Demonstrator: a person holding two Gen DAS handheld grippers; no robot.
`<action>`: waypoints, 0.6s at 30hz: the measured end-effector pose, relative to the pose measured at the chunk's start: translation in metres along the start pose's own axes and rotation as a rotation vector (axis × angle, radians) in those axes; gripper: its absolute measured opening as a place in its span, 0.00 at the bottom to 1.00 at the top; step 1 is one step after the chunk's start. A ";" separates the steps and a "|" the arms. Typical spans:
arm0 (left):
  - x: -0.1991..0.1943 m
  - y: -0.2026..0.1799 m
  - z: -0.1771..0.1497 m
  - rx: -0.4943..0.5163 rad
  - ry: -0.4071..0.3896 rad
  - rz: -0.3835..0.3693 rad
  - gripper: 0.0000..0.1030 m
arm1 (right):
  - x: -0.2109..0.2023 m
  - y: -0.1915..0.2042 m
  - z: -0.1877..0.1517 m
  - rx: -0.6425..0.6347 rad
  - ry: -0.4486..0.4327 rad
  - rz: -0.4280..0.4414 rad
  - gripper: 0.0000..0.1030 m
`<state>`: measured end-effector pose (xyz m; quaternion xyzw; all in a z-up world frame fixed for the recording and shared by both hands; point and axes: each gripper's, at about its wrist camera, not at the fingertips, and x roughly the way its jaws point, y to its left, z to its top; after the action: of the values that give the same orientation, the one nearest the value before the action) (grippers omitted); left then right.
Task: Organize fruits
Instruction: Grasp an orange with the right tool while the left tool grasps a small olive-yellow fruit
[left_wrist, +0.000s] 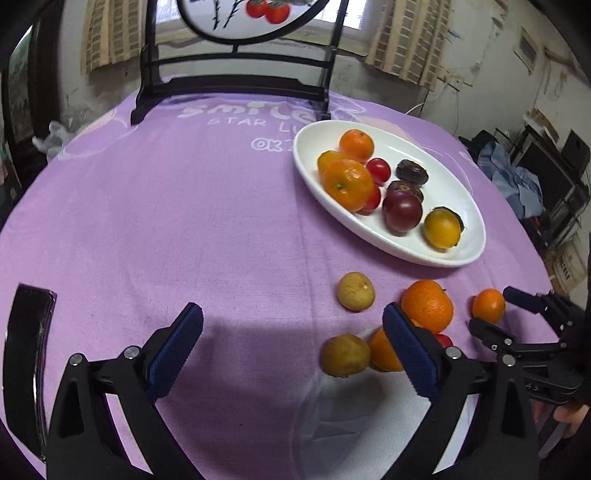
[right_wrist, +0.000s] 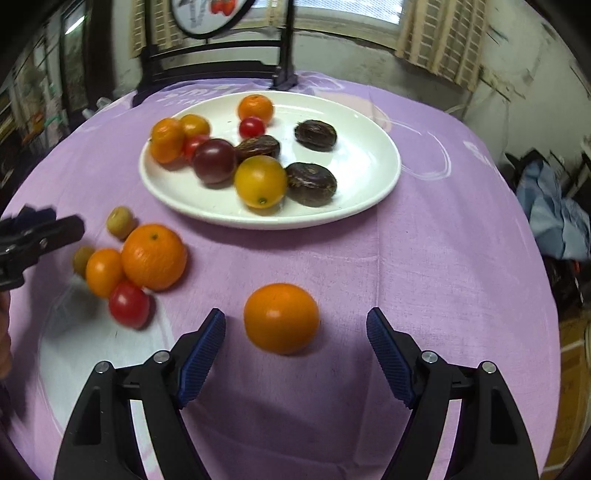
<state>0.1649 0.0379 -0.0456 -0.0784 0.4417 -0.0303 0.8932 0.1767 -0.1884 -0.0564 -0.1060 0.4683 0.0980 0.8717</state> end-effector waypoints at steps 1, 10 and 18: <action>0.002 0.003 0.001 -0.017 0.011 -0.008 0.93 | 0.001 0.000 0.000 0.020 0.000 -0.003 0.76; 0.003 0.007 -0.001 -0.016 0.023 0.000 0.93 | -0.008 -0.008 -0.016 0.127 -0.017 0.083 0.40; -0.008 -0.008 -0.003 0.056 0.012 -0.050 0.93 | -0.030 -0.019 -0.043 0.193 -0.072 0.150 0.40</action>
<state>0.1578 0.0305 -0.0398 -0.0645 0.4439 -0.0656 0.8913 0.1317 -0.2201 -0.0526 0.0172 0.4506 0.1210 0.8843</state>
